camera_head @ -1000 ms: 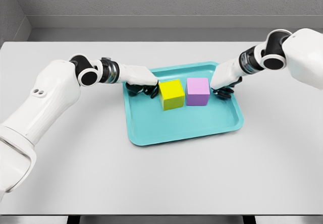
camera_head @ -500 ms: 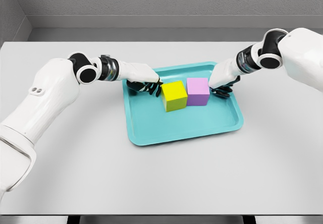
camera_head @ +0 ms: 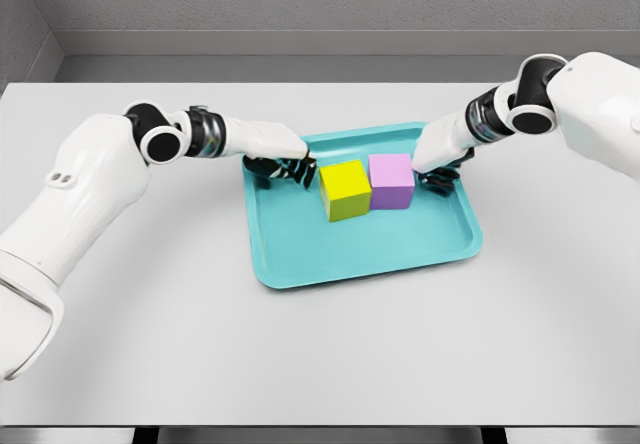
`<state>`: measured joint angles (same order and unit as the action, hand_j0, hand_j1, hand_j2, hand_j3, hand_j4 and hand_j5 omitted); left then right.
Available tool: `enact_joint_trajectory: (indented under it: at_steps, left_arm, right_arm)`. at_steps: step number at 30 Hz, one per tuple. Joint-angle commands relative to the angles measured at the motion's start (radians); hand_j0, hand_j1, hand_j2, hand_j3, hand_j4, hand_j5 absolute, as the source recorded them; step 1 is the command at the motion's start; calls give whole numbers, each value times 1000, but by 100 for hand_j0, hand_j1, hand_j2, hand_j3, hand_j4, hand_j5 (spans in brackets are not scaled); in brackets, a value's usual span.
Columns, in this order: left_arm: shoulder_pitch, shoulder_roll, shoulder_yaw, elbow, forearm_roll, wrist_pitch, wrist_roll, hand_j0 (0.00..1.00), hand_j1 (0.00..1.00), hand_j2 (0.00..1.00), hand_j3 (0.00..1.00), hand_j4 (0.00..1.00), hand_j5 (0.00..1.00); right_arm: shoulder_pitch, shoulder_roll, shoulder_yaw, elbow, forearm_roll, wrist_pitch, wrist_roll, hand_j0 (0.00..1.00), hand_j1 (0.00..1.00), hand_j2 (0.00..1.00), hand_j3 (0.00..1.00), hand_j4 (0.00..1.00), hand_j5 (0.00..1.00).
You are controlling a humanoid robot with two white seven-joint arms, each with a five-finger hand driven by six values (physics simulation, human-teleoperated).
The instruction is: Push two cubes
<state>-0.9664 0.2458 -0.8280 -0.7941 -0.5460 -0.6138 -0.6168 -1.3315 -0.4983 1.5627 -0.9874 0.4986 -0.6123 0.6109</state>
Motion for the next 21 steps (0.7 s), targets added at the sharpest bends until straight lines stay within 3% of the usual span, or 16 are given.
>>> enact_joint_trajectory:
  at_steps: [1,13,21]
  left_arm:
    - [0,9,3,0,-23,3,6,47,47,47,47,47,47]
    - [-5,9,1,-17,-12,3,6,47,47,47,47,47,47]
    - [-17,66,-13,-97,66,3,6,47,47,47,47,47,47]
  right_arm:
    - [0,6,-1,0,0,1,0,14,14,14,14,14,14]
    - [-9,14,-1,-23,3,1,0,14,14,14,14,14,14]
    - [-9,11,-1,-46,3,1,0,14,14,14,14,14,14]
